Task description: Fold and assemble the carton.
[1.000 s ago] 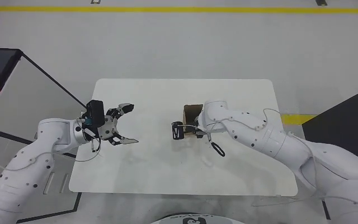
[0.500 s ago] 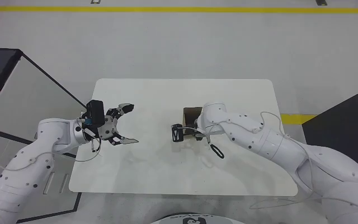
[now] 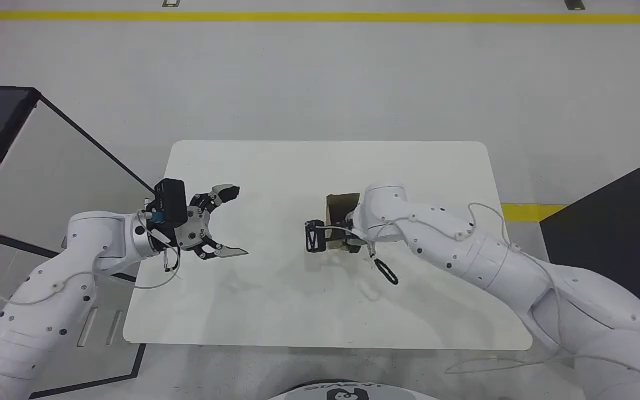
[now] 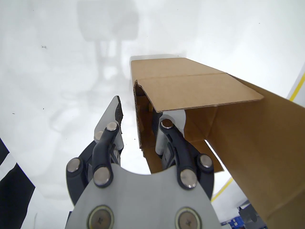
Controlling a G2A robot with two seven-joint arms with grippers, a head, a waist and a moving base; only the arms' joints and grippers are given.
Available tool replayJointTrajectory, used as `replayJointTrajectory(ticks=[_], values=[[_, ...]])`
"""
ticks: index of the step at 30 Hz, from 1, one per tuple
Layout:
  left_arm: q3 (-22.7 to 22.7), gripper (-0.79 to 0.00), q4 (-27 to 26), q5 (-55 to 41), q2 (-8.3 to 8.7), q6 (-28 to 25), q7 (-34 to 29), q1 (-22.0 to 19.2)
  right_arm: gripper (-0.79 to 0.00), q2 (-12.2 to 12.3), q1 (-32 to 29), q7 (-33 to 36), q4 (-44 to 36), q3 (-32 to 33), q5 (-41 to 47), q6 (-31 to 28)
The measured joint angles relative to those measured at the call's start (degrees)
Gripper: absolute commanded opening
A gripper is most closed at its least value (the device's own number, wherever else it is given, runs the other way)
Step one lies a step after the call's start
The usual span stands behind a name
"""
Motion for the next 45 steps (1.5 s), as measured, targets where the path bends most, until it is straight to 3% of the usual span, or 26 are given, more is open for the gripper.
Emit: replayJointTrajectory(ticks=[7,11,14,15,18,22,31,36,37,38,39,40,41,42,45], values=[[0.0,0.000,0.0,0.0,0.00,0.0,0.0,0.0,-0.456,3.8,-4.1,-2.3,-6.7,6.4,0.5,1.0],[0.0,0.000,0.0,0.0,0.00,0.0,0.0,0.0,-0.317,7.4,-9.2,-9.5,-10.2,13.7,3.3,-0.7],[0.0,0.000,0.0,0.0,0.00,0.0,0.0,0.0,-0.317,9.9,-13.7,-14.7,-12.1,19.3,4.9,-3.3],[0.0,0.000,0.0,0.0,0.00,0.0,0.0,0.0,-0.283,10.6,-15.1,-16.1,-12.5,20.9,5.6,-4.2],[0.0,0.000,0.0,0.0,0.00,0.0,0.0,0.0,0.000,12.6,-19.6,-20.4,-13.2,26.3,8.6,-6.6],[0.0,0.000,0.0,0.0,0.00,0.0,0.0,0.0,0.000,14.0,-24.2,-26.3,-13.6,31.2,15.9,-9.9],[0.3,0.000,0.0,-0.7,-0.11,0.4,-0.5,0.3,0.000,13.9,-24.8,-27.0,-13.4,31.0,16.7,-9.8],[3.5,0.000,-1.0,-6.5,-0.46,0.0,-6.4,0.3,0.000,14.4,-26.3,-29.8,-7.6,33.0,29.0,-15.0],[4.4,-0.074,-1.3,-7.9,-0.49,0.0,-7.6,0.0,0.000,14.6,-26.5,-29.1,-6.5,33.4,31.6,-15.8],[5.7,-0.283,-1.5,-9.7,-0.51,0.0,-9.5,-0.6,0.000,14.9,-26.7,-27.8,-5.1,33.8,35.0,-16.7],[6.6,-0.456,-1.5,-11.1,-0.54,0.0,-10.8,-1.2,-0.077,15.1,-26.8,-26.9,-4.2,34.2,37.4,-17.1],[7.5,-0.662,-1.5,-12.6,-0.59,0.0,-12.1,-1.8,-0.394,15.3,-26.9,-25.9,-3.3,34.5,39.5,-17.3],[8.8,-0.785,-1.3,-14.5,-0.67,0.0,-14.0,-2.7,-0.711,15.5,-27.1,-24.7,-2.3,34.9,42.2,-17.4],[9.6,-0.785,-0.9,-16.1,-0.75,0.0,-15.3,-3.4,-0.785,15.7,-27.2,-24.0,-1.5,35.3,44.1,-17.5],[12.5,-0.785,0.7,-23.1,-1.11,0.0,-19.9,-5.4,-0.785,16.1,-27.3,-21.8,0.2,35.8,48.9,-17.7]])
